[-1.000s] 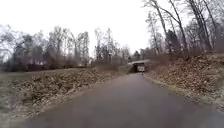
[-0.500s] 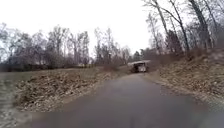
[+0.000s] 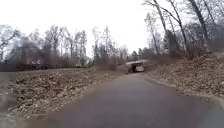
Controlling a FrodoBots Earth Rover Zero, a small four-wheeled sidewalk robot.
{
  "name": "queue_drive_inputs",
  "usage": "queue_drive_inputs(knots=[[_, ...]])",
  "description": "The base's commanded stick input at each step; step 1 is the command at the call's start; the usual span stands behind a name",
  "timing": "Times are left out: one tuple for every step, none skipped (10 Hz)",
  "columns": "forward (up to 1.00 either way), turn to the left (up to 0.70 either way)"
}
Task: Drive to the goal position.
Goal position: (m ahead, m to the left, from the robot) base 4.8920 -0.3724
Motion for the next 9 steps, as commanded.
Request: queue_drive_inputs(knots=[[1.0, 0.0], [1.0, 0.0], [1.0, 0.0], [1.0, 0.0], [1.0, 0.0], [1.0, 0.0], [1.0, 0.0], [1.0, 0.0], [1.0, 0.0]])
